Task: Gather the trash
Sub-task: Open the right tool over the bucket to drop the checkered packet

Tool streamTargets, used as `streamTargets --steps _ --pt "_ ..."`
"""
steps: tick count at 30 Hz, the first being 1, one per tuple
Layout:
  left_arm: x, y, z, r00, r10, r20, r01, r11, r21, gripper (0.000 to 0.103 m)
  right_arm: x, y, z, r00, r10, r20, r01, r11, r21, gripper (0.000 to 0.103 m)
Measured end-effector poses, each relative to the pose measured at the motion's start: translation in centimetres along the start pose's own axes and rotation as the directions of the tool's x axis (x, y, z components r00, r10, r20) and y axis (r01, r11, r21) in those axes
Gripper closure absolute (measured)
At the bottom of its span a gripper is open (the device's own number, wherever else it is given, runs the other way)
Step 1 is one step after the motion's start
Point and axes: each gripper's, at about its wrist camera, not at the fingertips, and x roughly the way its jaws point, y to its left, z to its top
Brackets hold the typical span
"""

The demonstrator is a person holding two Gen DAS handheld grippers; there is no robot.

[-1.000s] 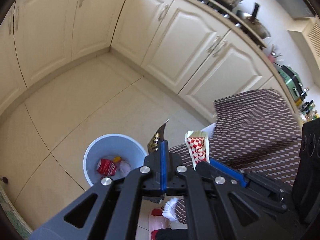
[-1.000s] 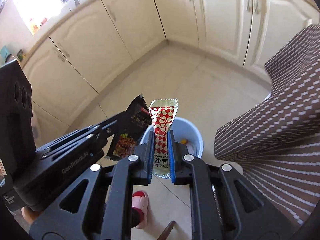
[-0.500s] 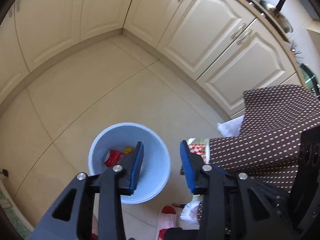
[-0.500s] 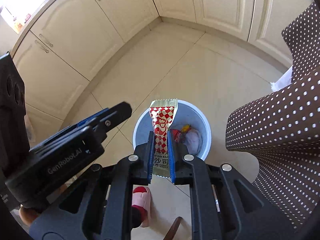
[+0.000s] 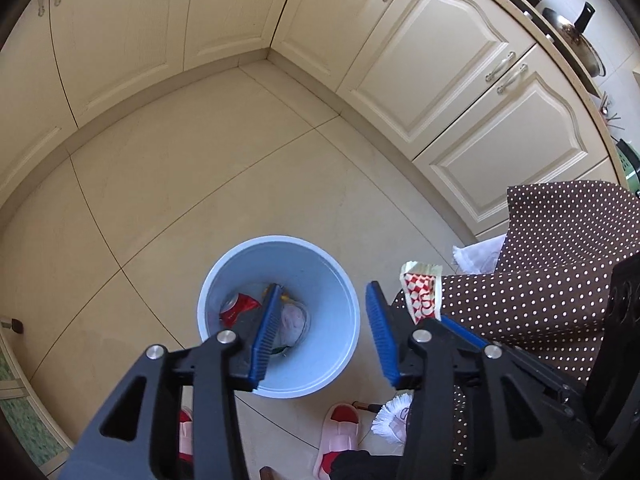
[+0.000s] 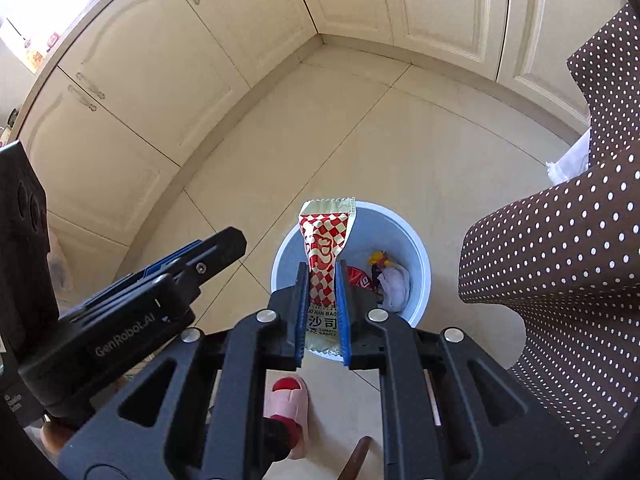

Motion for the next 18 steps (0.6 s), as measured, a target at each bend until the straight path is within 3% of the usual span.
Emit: streamTargets --steps 18 --pt "-0.85 0.53 0.27 1.0 -0.027 0.008 0.027 0.999 -0.034 0.057 -0.59 0.3 0.63 0.999 -0.026 0.024 0.026 1.0 0.002 0.082"
